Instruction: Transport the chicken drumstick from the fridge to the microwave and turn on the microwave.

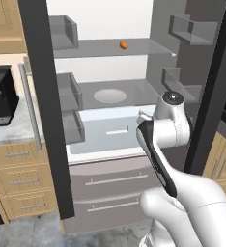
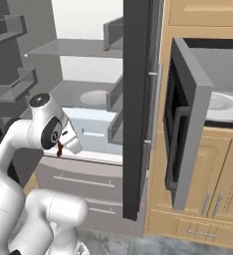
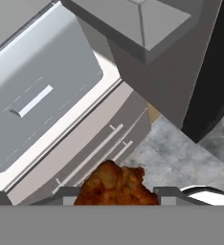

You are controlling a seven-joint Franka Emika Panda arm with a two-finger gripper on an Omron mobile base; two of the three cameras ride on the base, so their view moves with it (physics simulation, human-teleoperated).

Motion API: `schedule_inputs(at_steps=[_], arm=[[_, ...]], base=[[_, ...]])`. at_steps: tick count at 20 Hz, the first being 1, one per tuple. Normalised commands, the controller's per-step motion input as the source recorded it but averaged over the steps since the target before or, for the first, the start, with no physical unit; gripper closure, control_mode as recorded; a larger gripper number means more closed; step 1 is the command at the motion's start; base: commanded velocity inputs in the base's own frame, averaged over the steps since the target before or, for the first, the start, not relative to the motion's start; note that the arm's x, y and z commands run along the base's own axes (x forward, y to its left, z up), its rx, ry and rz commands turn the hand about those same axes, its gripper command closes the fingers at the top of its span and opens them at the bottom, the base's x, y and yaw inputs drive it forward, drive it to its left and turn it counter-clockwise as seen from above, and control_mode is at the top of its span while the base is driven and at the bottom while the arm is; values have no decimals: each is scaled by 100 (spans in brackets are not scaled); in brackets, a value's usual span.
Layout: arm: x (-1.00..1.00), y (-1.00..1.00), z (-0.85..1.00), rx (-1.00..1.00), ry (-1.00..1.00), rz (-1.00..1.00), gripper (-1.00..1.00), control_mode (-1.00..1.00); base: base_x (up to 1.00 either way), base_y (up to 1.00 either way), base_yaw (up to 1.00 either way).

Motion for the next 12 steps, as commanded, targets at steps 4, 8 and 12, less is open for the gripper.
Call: schedule_inputs(at_steps=[4, 8, 12], arm=[[0, 0, 0, 0, 0, 0, 100, 100], [0, 0, 0, 0, 0, 0, 100, 100], [0, 0, 0, 0, 0, 0, 100, 100]], base=[[-49, 0, 0], [-56, 0, 0], [-54, 0, 0]])
